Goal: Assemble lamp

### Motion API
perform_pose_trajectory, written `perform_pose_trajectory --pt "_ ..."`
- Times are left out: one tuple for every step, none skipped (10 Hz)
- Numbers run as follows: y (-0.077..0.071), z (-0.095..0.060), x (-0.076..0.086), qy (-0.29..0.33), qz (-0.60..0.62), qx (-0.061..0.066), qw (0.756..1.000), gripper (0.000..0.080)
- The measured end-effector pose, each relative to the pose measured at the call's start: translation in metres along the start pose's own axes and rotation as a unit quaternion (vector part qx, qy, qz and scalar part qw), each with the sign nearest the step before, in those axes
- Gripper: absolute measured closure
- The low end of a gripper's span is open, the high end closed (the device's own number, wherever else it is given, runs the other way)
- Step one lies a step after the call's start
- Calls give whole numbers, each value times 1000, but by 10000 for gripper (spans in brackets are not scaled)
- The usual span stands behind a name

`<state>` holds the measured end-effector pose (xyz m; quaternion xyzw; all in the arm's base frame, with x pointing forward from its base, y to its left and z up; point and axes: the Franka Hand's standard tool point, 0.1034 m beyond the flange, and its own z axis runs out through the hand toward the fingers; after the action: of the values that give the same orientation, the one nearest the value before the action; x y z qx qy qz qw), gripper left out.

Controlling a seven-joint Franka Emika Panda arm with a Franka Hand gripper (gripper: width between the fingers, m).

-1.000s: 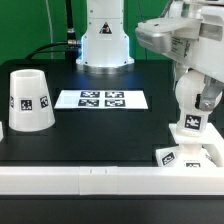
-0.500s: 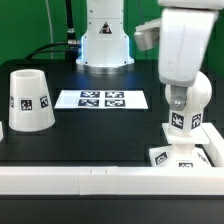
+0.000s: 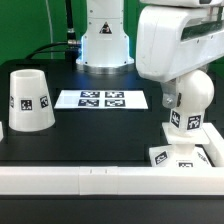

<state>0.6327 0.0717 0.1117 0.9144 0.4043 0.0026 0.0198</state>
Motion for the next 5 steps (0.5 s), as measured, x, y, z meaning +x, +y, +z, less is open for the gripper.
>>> perform_pose_trajectory --pt "-1 1 -1 4 76 8 997 223" --pt "-1 0 -2 6 123 11 992 223" --pt "-2 0 -1 6 156 12 988 223" --pt "-2 0 -1 7 202 14 979 223" --pt "-2 0 -1 7 241 16 970 223"
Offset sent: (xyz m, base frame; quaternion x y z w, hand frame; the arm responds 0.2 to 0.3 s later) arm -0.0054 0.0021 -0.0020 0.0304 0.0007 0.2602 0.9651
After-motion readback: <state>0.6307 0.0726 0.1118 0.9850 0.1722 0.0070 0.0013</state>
